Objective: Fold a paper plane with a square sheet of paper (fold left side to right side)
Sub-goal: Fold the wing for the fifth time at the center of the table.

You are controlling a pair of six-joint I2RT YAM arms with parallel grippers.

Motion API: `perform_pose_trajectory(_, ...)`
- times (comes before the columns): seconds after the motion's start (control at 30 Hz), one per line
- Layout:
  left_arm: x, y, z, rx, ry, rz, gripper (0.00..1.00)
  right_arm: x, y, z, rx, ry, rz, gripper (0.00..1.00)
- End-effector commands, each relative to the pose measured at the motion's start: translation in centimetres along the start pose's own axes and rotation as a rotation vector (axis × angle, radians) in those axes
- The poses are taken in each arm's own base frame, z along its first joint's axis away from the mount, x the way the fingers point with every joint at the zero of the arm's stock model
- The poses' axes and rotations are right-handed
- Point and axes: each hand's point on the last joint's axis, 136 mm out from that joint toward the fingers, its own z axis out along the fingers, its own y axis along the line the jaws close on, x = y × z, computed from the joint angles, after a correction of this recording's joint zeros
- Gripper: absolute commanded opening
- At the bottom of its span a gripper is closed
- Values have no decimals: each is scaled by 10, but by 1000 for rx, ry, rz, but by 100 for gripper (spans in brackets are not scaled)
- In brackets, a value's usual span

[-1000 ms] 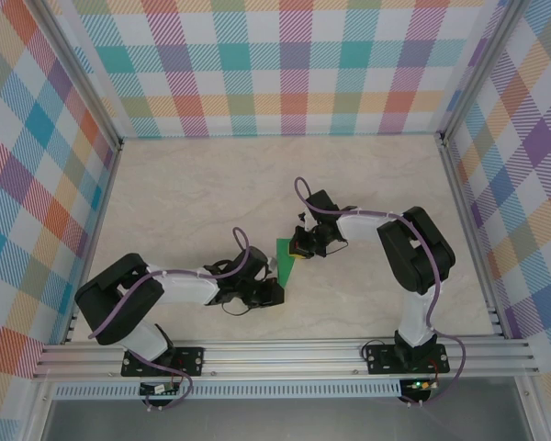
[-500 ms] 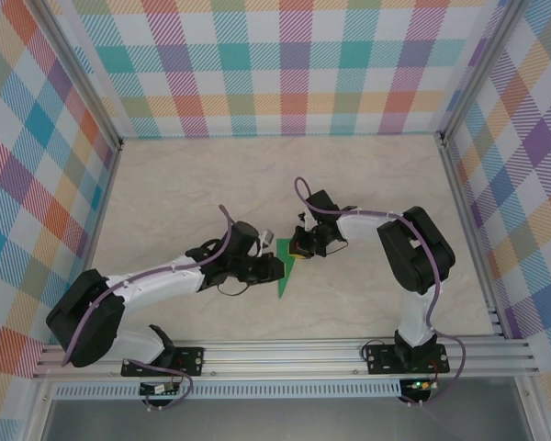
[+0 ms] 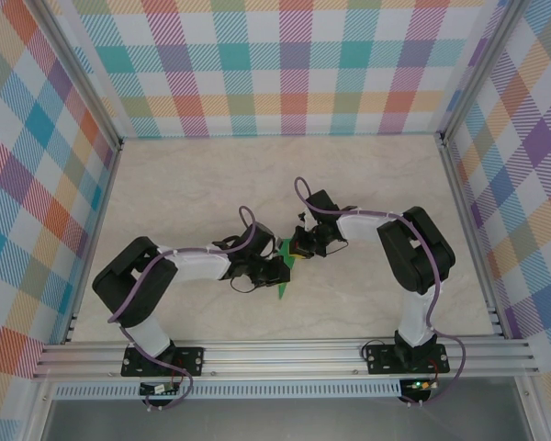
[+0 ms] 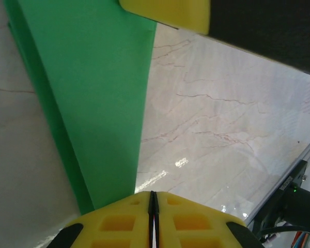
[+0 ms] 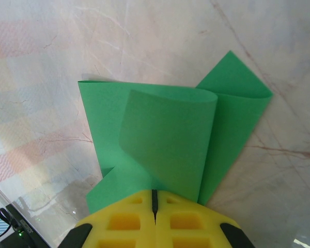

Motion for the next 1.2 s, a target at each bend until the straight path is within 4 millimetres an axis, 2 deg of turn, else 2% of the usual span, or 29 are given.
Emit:
perform_pose_trajectory(0.0, 4, 21, 7, -57, -1, -2, 10, 4, -28, 10, 96, -13, 12, 0)
perform_pose_trajectory(0.23, 16, 46, 18, -107, 23, -40, 8, -9, 8, -22, 4, -116, -69, 0)
perform_pose_trajectory(0.4, 20, 54, 20, -118, 31, -51, 6, 2, 19, -40, -39, -142, -90, 0)
perform_pose_trajectory(0.6, 21, 52, 17, -119, 26, -46, 5, 25, 26, -32, -57, -117, -93, 0)
perform_pose_trajectory(0.8, 21, 51, 16, -121, 24, -44, 5, 29, 34, -18, -68, -91, -100, 0)
perform_pose_trajectory(1.0, 21, 51, 16, -121, 24, -42, 5, 36, 31, -7, -59, -66, -86, 0)
perform_pose_trajectory(1.17, 21, 50, 16, -121, 25, -40, 5, 34, 27, -1, -51, -66, -79, 0)
